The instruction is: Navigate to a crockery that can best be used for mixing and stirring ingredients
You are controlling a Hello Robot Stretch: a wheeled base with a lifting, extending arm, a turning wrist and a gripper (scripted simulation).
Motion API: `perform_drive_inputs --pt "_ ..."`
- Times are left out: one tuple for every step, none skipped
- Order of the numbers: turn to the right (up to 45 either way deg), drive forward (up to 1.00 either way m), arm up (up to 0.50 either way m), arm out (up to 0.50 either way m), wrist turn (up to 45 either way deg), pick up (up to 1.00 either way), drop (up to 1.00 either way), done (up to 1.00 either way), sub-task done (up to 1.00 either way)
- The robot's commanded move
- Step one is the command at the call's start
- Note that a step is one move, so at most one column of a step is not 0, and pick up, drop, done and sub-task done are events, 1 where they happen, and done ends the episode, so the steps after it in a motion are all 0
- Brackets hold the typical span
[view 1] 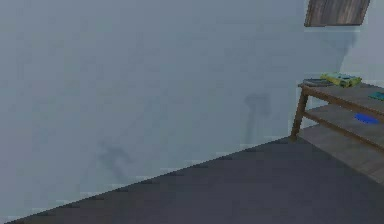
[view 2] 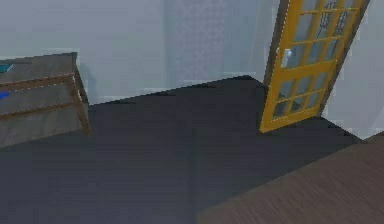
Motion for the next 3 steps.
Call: perform_drive_inputs --pt "0.0 0.05 0.00 0.00 0.0 0.00 0.00 0.00 0.00" --pt "-39.0 0.00 0.00 0.00 0.0 0.00 0.00 0.00 0.00" --pt "0.0 0.45 0.00 0.00 0.0 0.00 0.00 0.00 0.00"
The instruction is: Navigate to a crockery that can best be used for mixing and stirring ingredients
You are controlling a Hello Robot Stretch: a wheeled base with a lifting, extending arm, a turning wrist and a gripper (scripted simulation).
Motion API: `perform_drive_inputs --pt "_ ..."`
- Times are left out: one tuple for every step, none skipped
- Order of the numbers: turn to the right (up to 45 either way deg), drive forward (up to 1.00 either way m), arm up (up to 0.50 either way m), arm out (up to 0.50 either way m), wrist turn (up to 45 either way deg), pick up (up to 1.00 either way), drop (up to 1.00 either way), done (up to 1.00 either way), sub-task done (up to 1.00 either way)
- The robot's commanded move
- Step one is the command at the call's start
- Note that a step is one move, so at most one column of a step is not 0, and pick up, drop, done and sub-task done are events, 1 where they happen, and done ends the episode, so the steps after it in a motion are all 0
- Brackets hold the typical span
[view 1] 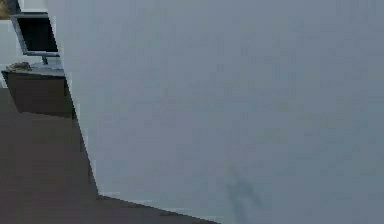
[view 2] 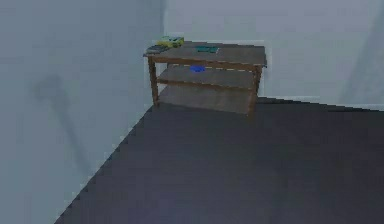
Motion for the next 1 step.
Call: perform_drive_inputs --pt "45.0 0.00 0.00 0.00 0.0 0.00 0.00 0.00 0.00"
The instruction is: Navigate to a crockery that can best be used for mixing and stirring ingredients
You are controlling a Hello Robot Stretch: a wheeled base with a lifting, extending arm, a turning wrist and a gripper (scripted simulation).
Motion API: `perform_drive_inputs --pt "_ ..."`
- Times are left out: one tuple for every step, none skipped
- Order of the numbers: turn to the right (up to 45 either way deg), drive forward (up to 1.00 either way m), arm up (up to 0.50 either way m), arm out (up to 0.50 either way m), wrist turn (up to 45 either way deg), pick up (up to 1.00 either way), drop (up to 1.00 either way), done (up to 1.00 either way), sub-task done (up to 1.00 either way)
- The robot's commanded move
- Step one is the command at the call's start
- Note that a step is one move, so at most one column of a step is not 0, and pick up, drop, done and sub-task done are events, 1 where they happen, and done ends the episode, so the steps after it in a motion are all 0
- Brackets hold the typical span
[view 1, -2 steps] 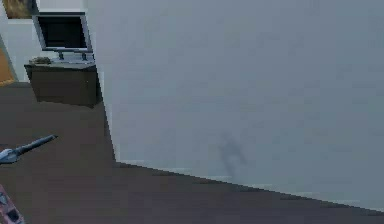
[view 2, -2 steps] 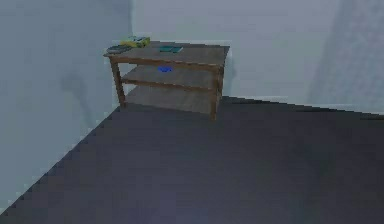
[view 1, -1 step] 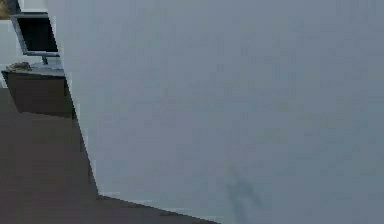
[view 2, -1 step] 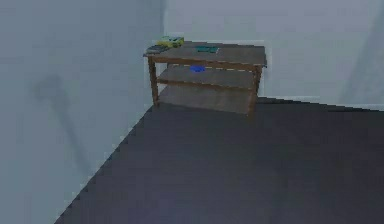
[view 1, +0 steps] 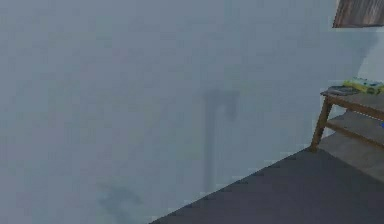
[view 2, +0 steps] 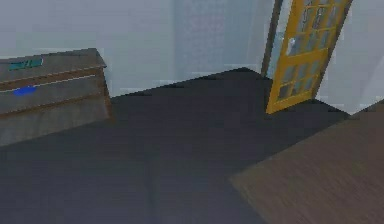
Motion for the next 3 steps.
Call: perform_drive_inputs --pt "45.0 0.00 0.00 0.00 0.0 0.00 0.00 0.00 0.00" --pt "45.0 0.00 0.00 0.00 0.0 0.00 0.00 0.00 0.00" --pt "6.0 0.00 0.00 0.00 0.0 0.00 0.00 0.00 0.00"
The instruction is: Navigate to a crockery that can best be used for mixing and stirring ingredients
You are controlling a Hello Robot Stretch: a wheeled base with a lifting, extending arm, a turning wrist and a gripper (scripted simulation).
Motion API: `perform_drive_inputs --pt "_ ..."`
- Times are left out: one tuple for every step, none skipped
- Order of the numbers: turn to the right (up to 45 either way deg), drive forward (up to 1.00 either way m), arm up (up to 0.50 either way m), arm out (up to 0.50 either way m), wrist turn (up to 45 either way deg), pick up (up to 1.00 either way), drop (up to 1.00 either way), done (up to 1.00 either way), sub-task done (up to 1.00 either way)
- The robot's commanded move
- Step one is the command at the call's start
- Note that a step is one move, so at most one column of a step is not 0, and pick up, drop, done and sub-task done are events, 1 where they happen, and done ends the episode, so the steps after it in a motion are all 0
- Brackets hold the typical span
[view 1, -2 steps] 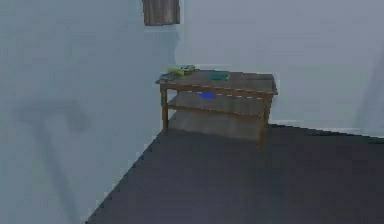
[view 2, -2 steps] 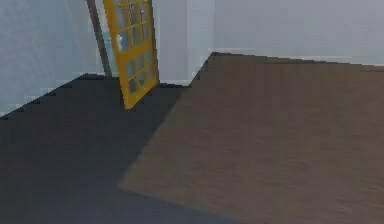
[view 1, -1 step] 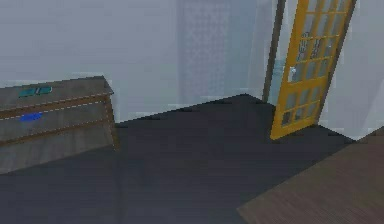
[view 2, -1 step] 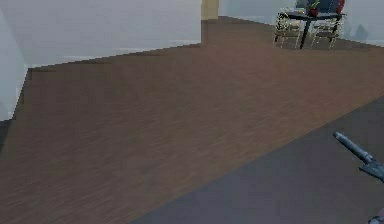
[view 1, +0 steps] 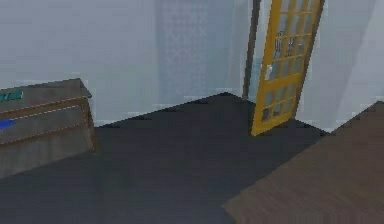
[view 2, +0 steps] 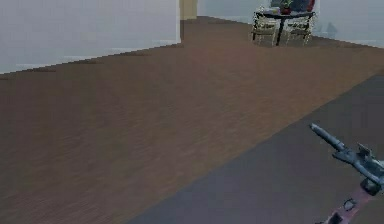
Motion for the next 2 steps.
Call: perform_drive_inputs --pt "0.0 1.00 0.00 0.00 0.0 0.00 0.00 0.00 0.00" --pt "3.0 0.00 0.00 0.00 0.0 0.00 0.00 0.00 0.00"
